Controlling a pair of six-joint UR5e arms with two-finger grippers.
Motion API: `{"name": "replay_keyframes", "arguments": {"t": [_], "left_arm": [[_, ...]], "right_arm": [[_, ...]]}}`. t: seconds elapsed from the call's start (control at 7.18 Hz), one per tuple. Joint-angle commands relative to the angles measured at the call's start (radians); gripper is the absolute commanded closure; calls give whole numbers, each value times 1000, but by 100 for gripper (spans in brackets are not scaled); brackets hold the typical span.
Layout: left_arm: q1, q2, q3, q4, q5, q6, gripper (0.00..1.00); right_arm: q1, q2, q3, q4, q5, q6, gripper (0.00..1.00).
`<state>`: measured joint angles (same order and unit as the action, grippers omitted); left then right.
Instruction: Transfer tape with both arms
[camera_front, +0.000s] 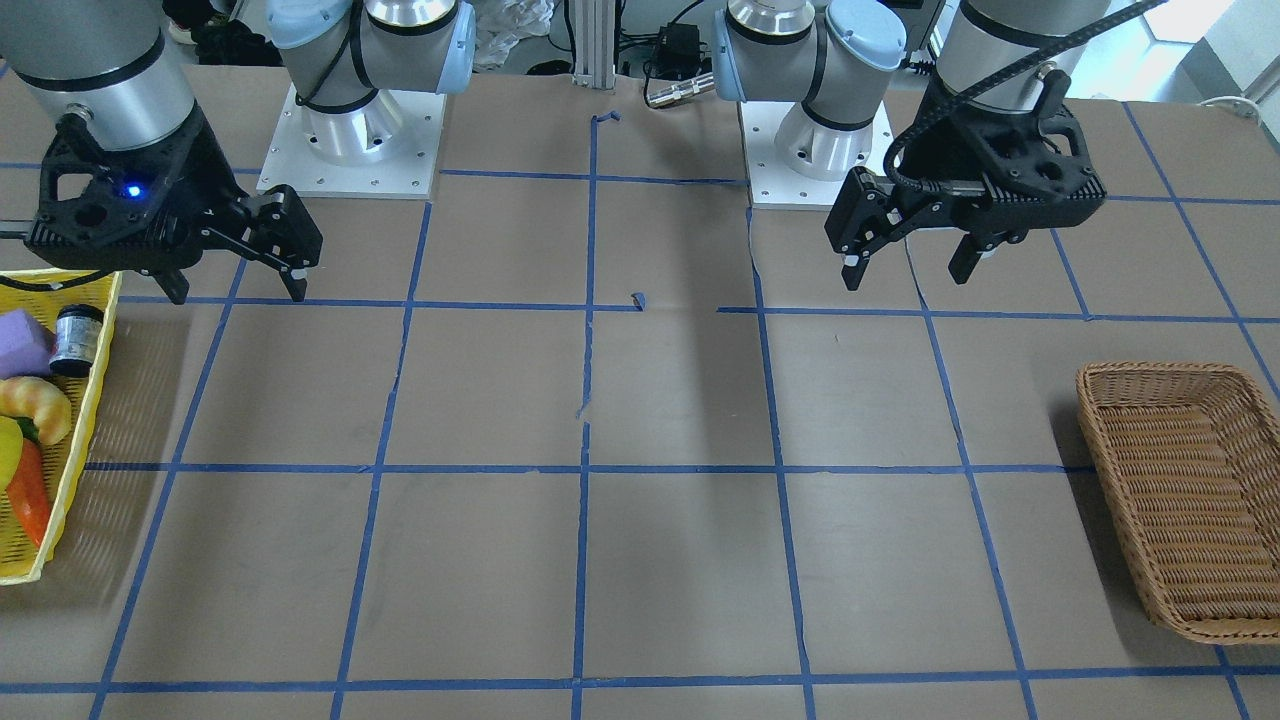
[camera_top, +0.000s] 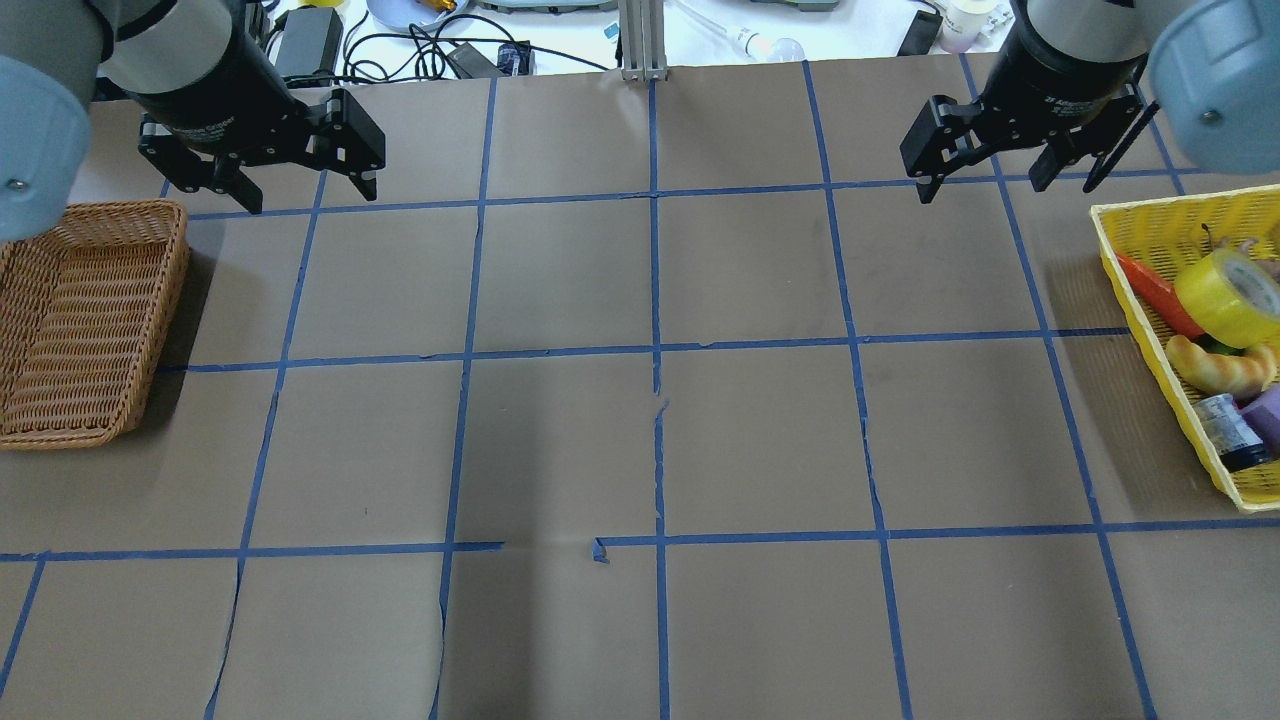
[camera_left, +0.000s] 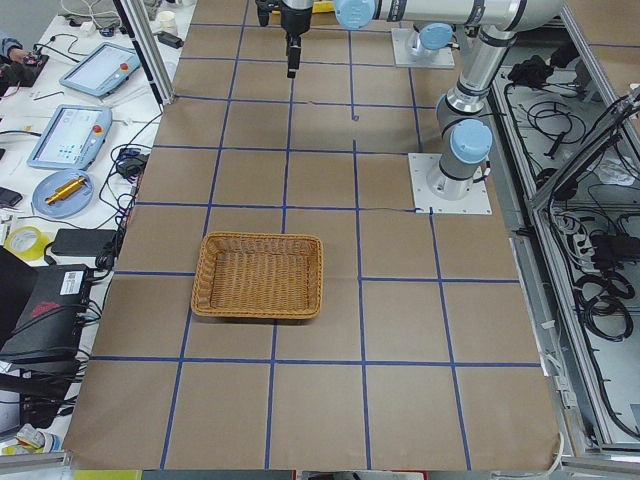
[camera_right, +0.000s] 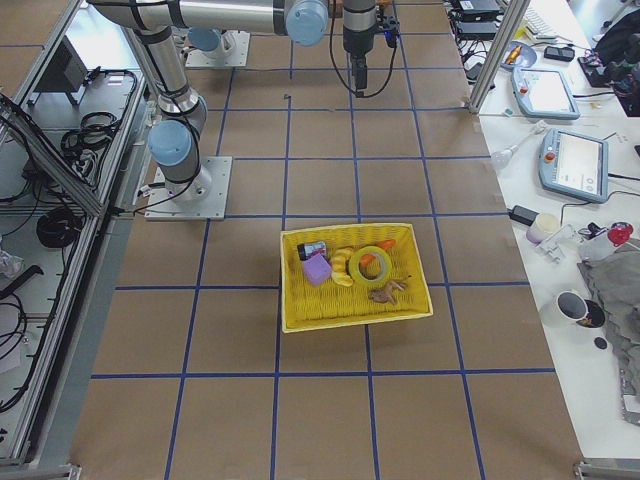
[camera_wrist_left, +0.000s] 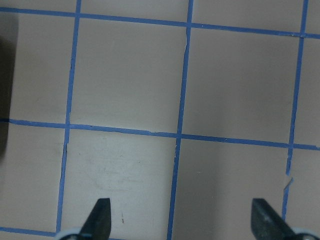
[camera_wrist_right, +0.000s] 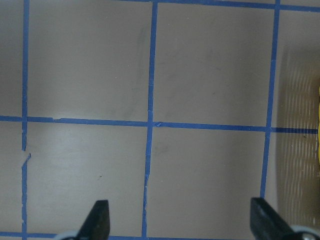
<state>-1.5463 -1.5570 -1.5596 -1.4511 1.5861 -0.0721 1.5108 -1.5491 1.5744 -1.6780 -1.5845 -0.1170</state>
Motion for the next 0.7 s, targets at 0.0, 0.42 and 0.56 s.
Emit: {"name": "replay_keyframes", "arguments": {"t": [0.0, 0.42, 0.56], "left_arm": [[0, 0, 0, 0, 0, 0, 0], [0, 0, 1, 0, 0, 0, 0], [0, 0, 1, 0, 0, 0, 0]], "right_arm": [[0, -3, 15, 1, -6, 0, 0], [0, -8, 38, -5, -6, 2, 0], [0, -6, 38, -2, -8, 0, 0]]}}
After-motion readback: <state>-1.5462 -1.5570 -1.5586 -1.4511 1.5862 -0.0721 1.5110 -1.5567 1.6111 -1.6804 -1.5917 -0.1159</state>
